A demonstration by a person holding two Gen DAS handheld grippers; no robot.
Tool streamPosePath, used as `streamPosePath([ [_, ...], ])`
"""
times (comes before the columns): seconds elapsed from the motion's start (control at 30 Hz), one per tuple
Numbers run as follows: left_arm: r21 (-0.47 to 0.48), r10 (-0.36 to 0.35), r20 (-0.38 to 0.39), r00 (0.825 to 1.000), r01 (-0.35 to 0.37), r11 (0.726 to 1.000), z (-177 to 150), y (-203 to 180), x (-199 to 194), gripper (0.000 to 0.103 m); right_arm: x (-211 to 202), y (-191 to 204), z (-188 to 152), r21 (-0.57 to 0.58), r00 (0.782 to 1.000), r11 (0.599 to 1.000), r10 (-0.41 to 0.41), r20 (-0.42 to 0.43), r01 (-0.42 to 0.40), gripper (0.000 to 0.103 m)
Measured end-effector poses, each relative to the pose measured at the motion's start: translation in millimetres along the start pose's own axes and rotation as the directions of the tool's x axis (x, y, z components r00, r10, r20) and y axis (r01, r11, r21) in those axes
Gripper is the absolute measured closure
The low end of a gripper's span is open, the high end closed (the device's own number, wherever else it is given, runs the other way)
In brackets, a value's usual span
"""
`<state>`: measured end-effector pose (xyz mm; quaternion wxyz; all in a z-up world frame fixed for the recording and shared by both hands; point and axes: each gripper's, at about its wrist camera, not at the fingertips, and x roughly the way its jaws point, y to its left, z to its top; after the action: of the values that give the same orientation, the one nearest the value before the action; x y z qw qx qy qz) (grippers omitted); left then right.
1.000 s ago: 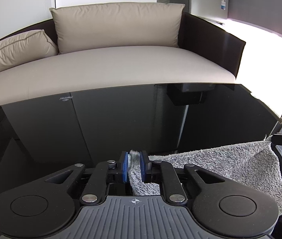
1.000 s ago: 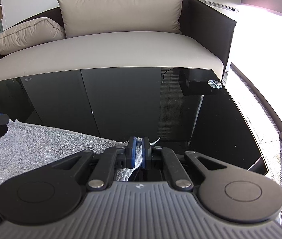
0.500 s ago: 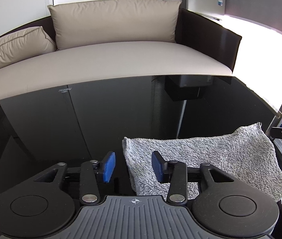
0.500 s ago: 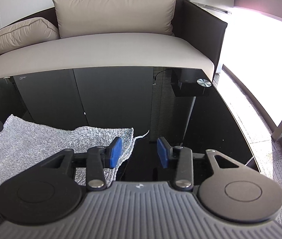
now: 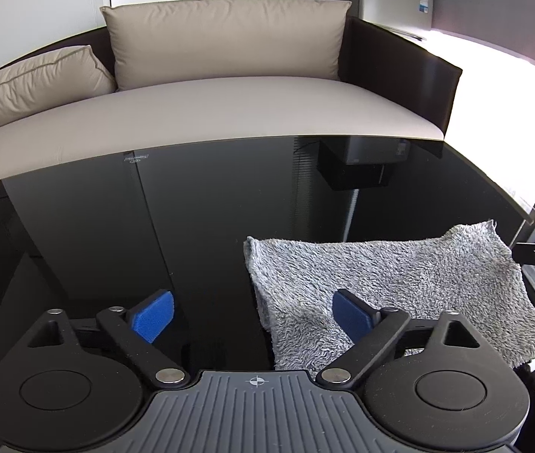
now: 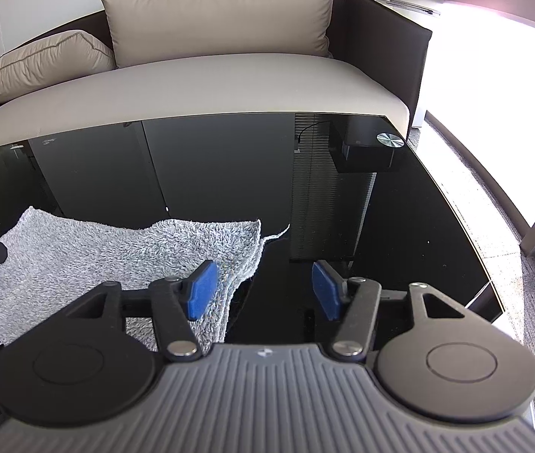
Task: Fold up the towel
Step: 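Open both grippers to release the folded edge, then withdraw both open grippers above the half-folded grey towel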
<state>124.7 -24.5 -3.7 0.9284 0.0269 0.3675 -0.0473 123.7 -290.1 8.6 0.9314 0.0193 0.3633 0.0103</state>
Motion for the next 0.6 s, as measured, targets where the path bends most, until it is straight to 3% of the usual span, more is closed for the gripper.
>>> streamPosePath([
  [0.07,0.000,-0.006,0.002,1.000,0.006,1.000,-3,1,-3,0.002,-1,0,-1,0.009,1.000,1.000,0.006,-0.001,-0.006,0.029],
  [0.23,-0.002,-0.001,0.001,1.000,0.001,1.000,-11,5,-11,0.001,-9,0,-7,0.024,1.000,1.000,0.018,0.003,-0.018,0.012],
  [0.6,-0.019,-0.011,-0.007,1.000,0.011,1.000,-25,10,-28,0.001,-25,6,-23,0.040,0.999,0.999,0.034,-0.017,-0.033,0.009],
])
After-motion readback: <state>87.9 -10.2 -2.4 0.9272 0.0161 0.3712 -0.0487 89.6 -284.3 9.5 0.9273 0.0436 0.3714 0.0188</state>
